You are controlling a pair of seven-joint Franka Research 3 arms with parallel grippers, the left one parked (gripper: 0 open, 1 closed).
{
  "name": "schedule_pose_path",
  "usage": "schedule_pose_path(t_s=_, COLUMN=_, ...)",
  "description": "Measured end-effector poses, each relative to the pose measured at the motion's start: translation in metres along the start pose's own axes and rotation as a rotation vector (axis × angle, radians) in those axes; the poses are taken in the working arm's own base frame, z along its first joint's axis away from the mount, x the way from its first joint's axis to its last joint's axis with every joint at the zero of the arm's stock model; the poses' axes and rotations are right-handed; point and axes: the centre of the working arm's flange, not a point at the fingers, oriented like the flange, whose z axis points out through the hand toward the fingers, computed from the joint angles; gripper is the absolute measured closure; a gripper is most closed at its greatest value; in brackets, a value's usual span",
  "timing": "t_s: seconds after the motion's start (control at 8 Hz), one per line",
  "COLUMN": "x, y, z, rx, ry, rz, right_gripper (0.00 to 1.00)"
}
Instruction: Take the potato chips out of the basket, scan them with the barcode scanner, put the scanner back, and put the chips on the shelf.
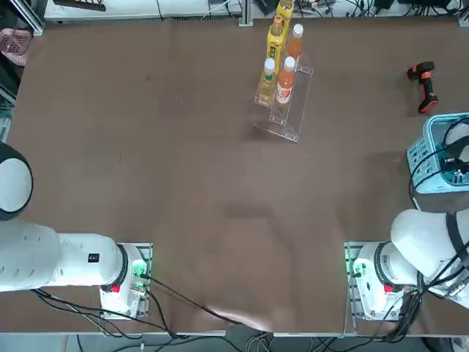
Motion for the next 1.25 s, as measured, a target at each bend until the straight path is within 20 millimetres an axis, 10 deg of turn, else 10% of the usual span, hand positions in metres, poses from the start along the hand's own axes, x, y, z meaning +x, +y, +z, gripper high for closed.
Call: schedule_pose_path(t_s=1.25, x=-0.001, y=-0.001, z=-0.051, rx=0.042, ry=-0.067, rz=-0.009, right_gripper=0.55)
